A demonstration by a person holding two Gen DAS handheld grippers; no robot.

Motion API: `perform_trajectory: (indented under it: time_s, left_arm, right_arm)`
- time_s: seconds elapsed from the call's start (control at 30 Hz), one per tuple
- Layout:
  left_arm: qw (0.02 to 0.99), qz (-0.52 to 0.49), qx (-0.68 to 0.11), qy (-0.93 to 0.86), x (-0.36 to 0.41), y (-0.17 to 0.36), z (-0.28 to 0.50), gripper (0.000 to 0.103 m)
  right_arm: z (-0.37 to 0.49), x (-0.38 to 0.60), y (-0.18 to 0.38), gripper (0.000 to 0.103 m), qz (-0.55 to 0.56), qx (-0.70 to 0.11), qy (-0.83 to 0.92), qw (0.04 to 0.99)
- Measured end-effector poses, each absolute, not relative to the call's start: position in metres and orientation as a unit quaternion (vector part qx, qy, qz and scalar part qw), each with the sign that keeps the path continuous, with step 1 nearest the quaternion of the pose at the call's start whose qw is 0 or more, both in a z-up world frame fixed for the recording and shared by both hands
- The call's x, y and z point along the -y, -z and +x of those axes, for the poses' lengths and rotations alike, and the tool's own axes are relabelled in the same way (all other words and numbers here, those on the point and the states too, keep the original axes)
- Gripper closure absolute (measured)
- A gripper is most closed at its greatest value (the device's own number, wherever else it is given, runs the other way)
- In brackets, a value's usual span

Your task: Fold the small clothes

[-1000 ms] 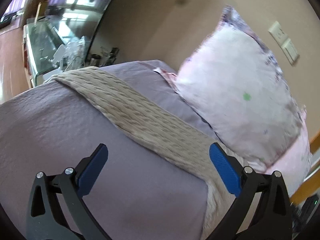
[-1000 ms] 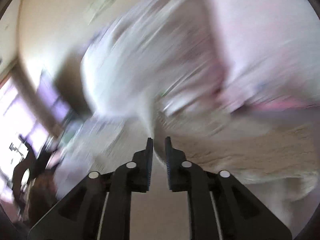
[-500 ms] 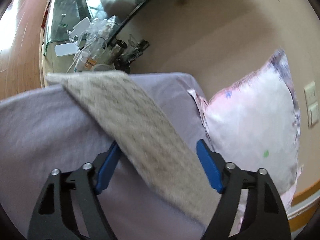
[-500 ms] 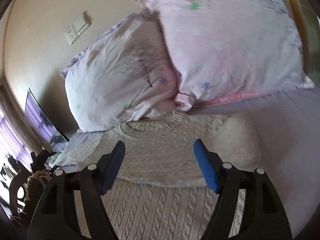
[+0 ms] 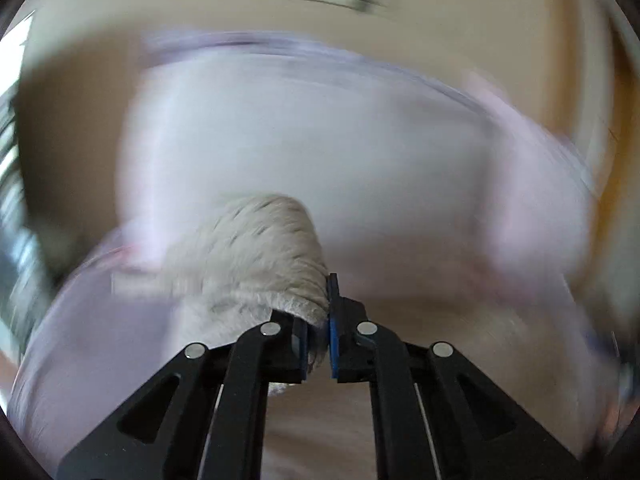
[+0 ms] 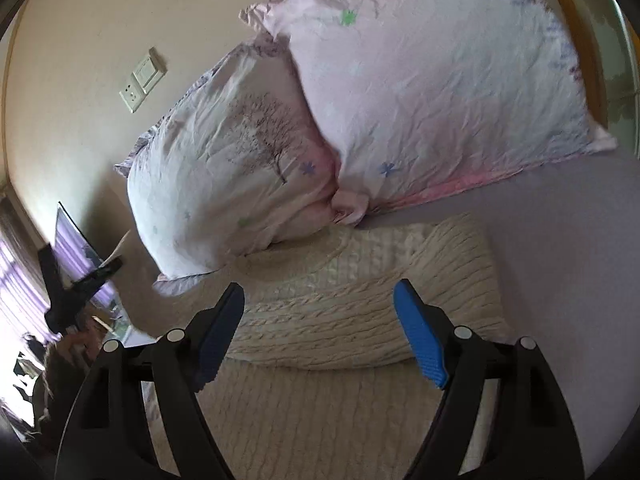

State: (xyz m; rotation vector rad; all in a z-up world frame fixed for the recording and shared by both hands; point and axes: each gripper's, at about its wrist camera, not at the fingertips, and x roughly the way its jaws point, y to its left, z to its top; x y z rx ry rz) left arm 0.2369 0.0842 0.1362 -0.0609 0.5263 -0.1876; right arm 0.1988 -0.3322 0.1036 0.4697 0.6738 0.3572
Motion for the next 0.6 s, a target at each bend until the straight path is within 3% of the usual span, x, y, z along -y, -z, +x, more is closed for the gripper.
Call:
perform_trajectory:
  time_s: [0.13,0.2,0.33,0.47,0.6]
  left_arm:
    - [0.909,0.122,-0.334,0.215,0.052,-0.074,0.223,0.088]
    - [0.898,0.137,-0.350,0.226,0.060,-0.059,0.216,0.088]
    - [0.911,0.076,-0.356,0.194,0.007,-0.063,0.201,0.069]
    - [0.922,0.030,-0.361,0.138,-0.060,-0.069,0.168,0.054]
    - [0.917,-0.020,-0.383,0.107,-0.107,-0.065,0.137,0.046]
  right_arm:
    - [0.211,0.327,-0.086,0.024,0.246,-0.360,-0.185,0.881]
    - [0.217,0.329,-0.077,0.029,0.257,-0.383,-0.190,0.867]
    - [0.232,0.327,-0.065,0.042,0.262,-0.415,-0.196,0.849]
    - [0.258,0.320,-0.051,0.043,0.271,-0.444,-0.172,0.837]
    - [0.271,0.330,-0.032,0.043,0.351,-0.464,-0.154,0.799]
